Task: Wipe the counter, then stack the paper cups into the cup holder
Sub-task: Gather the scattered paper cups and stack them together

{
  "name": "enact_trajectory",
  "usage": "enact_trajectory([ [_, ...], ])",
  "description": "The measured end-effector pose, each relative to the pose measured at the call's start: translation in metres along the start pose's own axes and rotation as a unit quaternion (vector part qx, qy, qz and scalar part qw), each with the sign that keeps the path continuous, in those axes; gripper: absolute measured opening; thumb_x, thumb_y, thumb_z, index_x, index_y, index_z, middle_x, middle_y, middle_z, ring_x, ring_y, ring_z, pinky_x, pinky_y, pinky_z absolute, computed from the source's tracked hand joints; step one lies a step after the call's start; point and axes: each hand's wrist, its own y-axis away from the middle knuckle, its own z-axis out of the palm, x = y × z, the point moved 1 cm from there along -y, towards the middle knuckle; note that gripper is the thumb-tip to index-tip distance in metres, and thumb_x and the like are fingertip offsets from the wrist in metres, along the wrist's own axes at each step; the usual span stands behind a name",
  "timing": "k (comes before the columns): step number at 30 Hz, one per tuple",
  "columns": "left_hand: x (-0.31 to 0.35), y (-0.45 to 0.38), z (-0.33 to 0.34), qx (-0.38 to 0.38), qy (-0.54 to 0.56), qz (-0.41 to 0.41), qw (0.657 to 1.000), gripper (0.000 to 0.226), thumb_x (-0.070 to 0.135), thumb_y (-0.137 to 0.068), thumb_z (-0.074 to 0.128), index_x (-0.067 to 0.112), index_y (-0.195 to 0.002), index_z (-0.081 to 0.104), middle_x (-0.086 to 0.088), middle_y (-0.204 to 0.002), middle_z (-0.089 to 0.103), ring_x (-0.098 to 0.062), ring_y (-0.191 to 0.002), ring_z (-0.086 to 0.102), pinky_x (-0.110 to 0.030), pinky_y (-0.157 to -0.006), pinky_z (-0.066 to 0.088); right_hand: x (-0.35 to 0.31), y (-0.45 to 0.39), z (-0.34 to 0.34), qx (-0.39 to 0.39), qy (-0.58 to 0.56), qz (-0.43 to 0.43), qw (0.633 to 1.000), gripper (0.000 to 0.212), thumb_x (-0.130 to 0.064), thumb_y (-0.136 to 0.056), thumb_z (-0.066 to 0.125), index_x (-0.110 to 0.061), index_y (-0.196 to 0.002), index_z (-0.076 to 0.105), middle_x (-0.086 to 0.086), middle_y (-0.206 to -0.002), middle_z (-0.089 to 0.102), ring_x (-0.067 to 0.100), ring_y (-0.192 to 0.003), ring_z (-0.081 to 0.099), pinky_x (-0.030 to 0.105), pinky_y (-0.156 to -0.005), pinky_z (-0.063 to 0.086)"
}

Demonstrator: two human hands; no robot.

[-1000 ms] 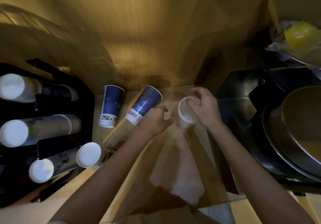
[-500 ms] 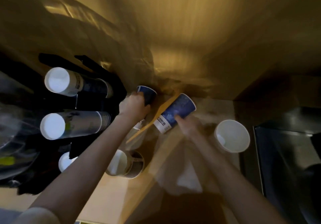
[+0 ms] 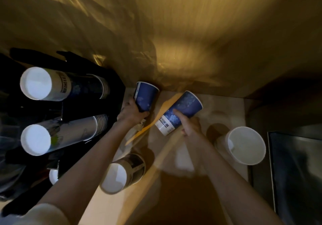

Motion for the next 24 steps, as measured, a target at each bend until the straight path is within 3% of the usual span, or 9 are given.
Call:
enact_trajectory([
  [3, -0.001, -0.001, 0.001, -0.008, 0.007, 0.0, 1.0, 0.095, 0.031, -0.075, 0.071, 0.01, -0.143, 0.008, -0.021, -0.143, 0.038, -0.036, -0.126, 0.043, -0.046, -0.101, 0.041, -0.004, -0.001, 0.002, -0.015, -0.058, 0.007, 0.998, 0.061, -0.029, -0.073, 0.075, -0.008, -0.123, 0.047, 0.013, -0.119, 0.062, 0.022, -0.089, 0.062, 0.022, -0.062, 0.05],
  [5, 0.0, -0.001, -0.002, -0.026, 0.04, 0.004, 0.999, 0.089, 0.026, -0.072, 0.075, 0.008, -0.139, 0.02, -0.019, -0.136, 0.046, -0.032, -0.12, 0.049, -0.037, -0.09, 0.046, -0.005, 0.001, 0.002, -0.033, -0.114, 0.02, 0.993, 0.062, -0.022, -0.074, 0.074, -0.006, -0.126, 0.044, 0.012, -0.117, 0.061, 0.021, -0.083, 0.061, 0.019, -0.048, 0.048],
  [6, 0.0, -0.001, -0.004, -0.036, 0.053, 0.003, 0.998, 0.085, 0.024, -0.071, 0.076, 0.007, -0.137, 0.025, -0.018, -0.134, 0.048, -0.031, -0.117, 0.051, -0.033, -0.084, 0.045, -0.004, 0.001, 0.001, -0.031, -0.124, 0.016, 0.992, 0.061, -0.02, -0.075, 0.074, -0.006, -0.126, 0.043, 0.011, -0.116, 0.061, 0.021, -0.083, 0.062, 0.019, -0.048, 0.049],
  [10, 0.0, 0.005, -0.012, -0.054, 0.079, 0.02, 0.995, 0.068, 0.025, -0.072, 0.075, 0.009, -0.129, 0.041, -0.015, -0.129, 0.054, -0.026, -0.113, 0.053, -0.028, -0.079, 0.039, -0.001, 0.004, -0.006, -0.003, -0.078, -0.052, 0.996, 0.064, -0.019, -0.07, 0.077, -0.005, -0.123, 0.044, 0.015, -0.118, 0.063, 0.025, -0.092, 0.064, 0.032, -0.077, 0.051],
  [14, 0.001, 0.02, -0.024, -0.024, 0.136, 0.054, 0.989, 0.066, 0.023, -0.068, 0.078, 0.009, -0.123, 0.046, -0.016, -0.125, 0.057, -0.029, -0.108, 0.057, -0.035, -0.089, 0.046, -0.001, 0.02, -0.02, 0.013, 0.032, -0.188, 0.982, 0.069, -0.021, -0.065, 0.081, -0.008, -0.12, 0.042, 0.012, -0.115, 0.064, 0.023, -0.095, 0.064, 0.032, -0.081, 0.05],
  [17, 0.004, 0.039, -0.034, 0.002, 0.189, 0.087, 0.978, 0.076, 0.021, -0.065, 0.08, 0.008, -0.127, 0.039, -0.015, -0.126, 0.056, -0.031, -0.11, 0.057, -0.047, -0.095, 0.048, 0.009, 0.037, -0.032, 0.004, 0.091, -0.266, 0.96, 0.074, -0.023, -0.058, 0.084, -0.014, -0.117, 0.039, 0.009, -0.118, 0.062, 0.024, -0.103, 0.062, 0.042, -0.088, 0.05],
  [19, 0.007, 0.054, -0.038, 0.034, 0.204, 0.109, 0.972, 0.077, 0.02, -0.064, 0.081, 0.008, -0.126, 0.039, -0.014, -0.124, 0.057, -0.03, -0.111, 0.056, -0.047, -0.095, 0.047, 0.023, 0.048, -0.039, -0.006, 0.115, -0.296, 0.948, 0.083, -0.026, -0.053, 0.083, -0.016, -0.12, 0.036, 0.011, -0.124, 0.058, 0.027, -0.11, 0.058, 0.051, -0.091, 0.05],
  [24, 0.018, 0.097, -0.044, 0.096, 0.234, 0.164, 0.953, 0.068, 0.02, -0.06, 0.084, 0.008, -0.115, 0.045, -0.009, -0.112, 0.061, -0.025, -0.101, 0.059, -0.044, -0.088, 0.051, 0.061, 0.06, -0.046, 0.019, 0.14, -0.341, 0.929, 0.092, -0.03, -0.052, 0.079, -0.017, -0.13, 0.032, 0.011, -0.129, 0.052, 0.027, -0.119, 0.052, 0.051, -0.095, 0.047],
])
